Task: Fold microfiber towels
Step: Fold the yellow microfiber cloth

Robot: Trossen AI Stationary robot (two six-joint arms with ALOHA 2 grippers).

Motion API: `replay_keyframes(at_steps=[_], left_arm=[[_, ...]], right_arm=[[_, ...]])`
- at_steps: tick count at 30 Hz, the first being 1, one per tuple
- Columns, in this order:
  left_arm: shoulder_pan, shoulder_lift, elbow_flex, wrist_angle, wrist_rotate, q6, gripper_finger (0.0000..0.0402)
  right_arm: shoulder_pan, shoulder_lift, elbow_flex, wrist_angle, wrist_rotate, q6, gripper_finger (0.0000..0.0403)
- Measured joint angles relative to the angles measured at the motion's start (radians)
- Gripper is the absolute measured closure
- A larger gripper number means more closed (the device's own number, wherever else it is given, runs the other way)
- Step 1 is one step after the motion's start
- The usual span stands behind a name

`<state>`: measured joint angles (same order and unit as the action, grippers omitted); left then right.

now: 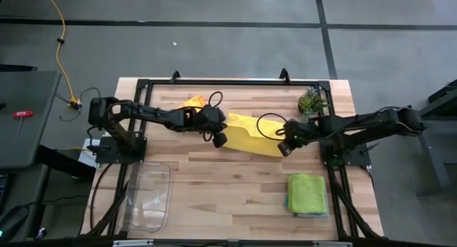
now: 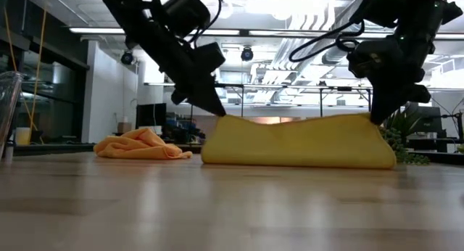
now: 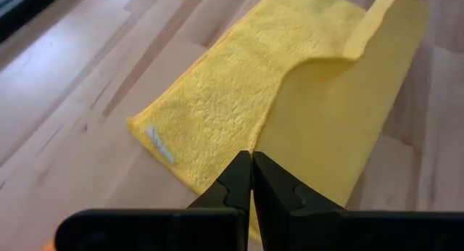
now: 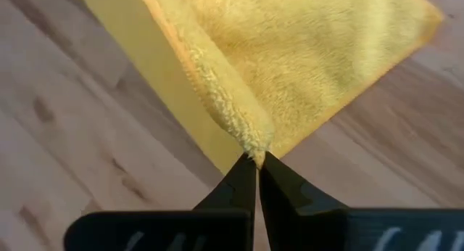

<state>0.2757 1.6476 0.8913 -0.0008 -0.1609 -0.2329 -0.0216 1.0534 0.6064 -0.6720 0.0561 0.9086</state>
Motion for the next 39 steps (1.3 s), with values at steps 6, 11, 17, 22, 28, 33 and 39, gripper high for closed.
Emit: replay_keyframes(at_steps=[6, 11, 17, 22, 28, 33, 39], left_arm=[[0.008, 0.065, -0.001, 0.069, -0.003, -0.014, 0.0401], [0.008, 0.088, -0.001, 0.124, -0.017, -0.035, 0.0401], [0.034, 0.088, -0.001, 0.138, -0.035, -0.033, 0.0401], [0.065, 0.088, -0.001, 0.138, -0.038, -0.019, 0.0401], [0.098, 0.088, -0.001, 0.141, -0.037, -0.019, 0.0401], [0.105, 0.091, -0.001, 0.144, -0.038, -0.018, 0.0401], [0.105, 0.091, -0.001, 0.173, -0.06, -0.018, 0.0401]], right_arm=[[0.0, 0.004, 0.0, -0.008, 0.034, 0.075, 0.0403], [0.0, 0.044, 0.0, -0.032, 0.076, 0.13, 0.0403], [-0.02, 0.125, 0.0, -0.028, 0.133, 0.159, 0.0403], [-0.055, 0.159, 0.0, -0.013, 0.173, 0.171, 0.0403], [-0.11, 0.159, 0.0, -0.011, 0.191, 0.193, 0.0403], [-0.151, 0.159, 0.0, -0.011, 0.194, 0.193, 0.0403], [-0.178, 0.159, 0.0, -0.011, 0.194, 0.194, 0.0403]])
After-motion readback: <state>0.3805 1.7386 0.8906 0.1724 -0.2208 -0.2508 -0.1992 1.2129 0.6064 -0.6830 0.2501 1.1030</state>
